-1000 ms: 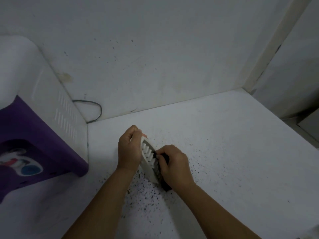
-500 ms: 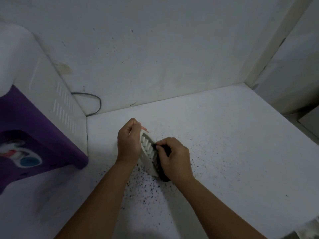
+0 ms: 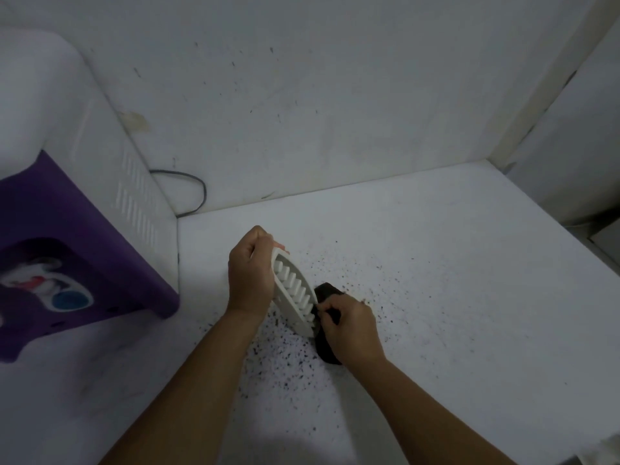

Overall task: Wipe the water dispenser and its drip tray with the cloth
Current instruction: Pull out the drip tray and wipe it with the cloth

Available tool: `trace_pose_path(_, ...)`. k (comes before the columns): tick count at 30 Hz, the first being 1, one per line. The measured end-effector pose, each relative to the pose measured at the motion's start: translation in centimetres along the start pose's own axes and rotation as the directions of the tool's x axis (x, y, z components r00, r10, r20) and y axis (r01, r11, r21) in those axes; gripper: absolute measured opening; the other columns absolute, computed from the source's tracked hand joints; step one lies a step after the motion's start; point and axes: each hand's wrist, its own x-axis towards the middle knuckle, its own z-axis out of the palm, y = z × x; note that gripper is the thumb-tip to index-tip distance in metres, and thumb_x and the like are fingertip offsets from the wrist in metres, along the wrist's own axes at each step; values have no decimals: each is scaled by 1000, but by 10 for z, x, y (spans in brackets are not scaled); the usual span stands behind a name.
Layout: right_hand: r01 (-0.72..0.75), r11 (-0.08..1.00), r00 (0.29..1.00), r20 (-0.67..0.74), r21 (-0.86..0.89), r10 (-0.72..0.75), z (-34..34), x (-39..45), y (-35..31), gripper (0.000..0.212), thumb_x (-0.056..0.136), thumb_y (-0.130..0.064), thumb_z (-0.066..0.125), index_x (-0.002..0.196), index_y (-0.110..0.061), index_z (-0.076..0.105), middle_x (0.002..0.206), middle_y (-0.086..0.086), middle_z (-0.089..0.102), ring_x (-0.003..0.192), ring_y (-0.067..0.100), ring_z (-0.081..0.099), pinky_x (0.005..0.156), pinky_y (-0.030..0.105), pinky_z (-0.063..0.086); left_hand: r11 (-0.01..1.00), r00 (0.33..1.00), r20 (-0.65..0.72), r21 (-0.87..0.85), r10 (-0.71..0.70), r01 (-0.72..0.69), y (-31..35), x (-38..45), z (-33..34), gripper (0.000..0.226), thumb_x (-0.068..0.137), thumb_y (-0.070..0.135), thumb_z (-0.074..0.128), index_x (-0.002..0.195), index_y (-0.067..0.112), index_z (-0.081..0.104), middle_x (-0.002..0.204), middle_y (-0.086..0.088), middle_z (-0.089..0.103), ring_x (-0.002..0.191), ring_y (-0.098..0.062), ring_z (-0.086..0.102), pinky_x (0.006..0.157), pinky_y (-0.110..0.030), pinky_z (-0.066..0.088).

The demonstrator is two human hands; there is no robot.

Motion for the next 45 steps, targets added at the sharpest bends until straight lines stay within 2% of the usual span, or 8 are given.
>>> trace_pose_path(5,71,995,996,-52,-64,-74,-4,12,0,13,81,-4,66,86,-12,74,88,2,71,76,11,60,72,20,45,1000,1000,-1,-8,16,-16,5,-3,6,37,81,23,42,66,-9,34,72,-37,51,63,-22,53,58,-26,40)
trace_pose_path(11,-62,984,982,163,-168,90,9,-9,19,17,90,-11,57,99,-13,72,101,6,68,88,19,62,79,22,46,999,999,-39,1,35,-35,4,-8,4,36,81,21,41,65,-11,40,70,-33,55,65,-26,57,59,-27,45)
trace_pose_path(17,-255,966,960,105,-43,258,12,-7,10,11,89,-12,61,87,-16,71,90,-2,71,70,13,61,62,16,47,998,992,-114,44,54,-49,2,-11,-2,32,83,21,39,62,-1,47,71,-23,64,69,-39,57,62,-44,49)
trace_pose_path(23,-261,964,961,112,55,254,9,-18,-1,11,88,-12,63,82,-20,66,85,-3,69,54,0,51,48,7,41,997,990,-128,53,63,-57,5,-14,1,34,83,20,38,65,-7,47,72,-27,62,65,-29,55,61,-41,47)
trace_pose_path(31,10,925,1000,0,379,-11,-34,11,-80,14,82,-18,69,74,-29,67,76,-17,67,74,-3,63,64,9,49,1000,997,-71,11,9,-8,12,-15,8,28,82,12,40,67,-12,39,69,-30,48,63,-22,43,59,-33,37)
trace_pose_path(34,72,931,997,-26,358,-68,-28,6,-81,12,84,-16,68,77,-26,66,75,-18,65,72,-3,62,61,7,46,1000,999,-34,6,-5,5,12,-13,2,26,84,9,41,68,-12,40,70,-27,49,64,-23,44,61,-34,37)
trace_pose_path(38,-73,963,996,74,259,56,-15,-6,-59,5,88,-15,65,84,-17,67,80,-10,66,71,-1,60,62,8,43,1000,1000,-26,25,6,-6,10,-11,-8,34,81,18,39,68,-14,44,75,-33,55,67,-23,50,60,-27,40)
trace_pose_path(45,131,926,989,-106,355,-99,-15,2,-80,7,85,-16,67,83,-23,68,78,-21,65,75,-4,62,67,7,46,1000,999,29,12,-21,21,9,-9,-8,26,86,8,42,71,-13,42,73,-25,51,64,-19,46,57,-27,39)
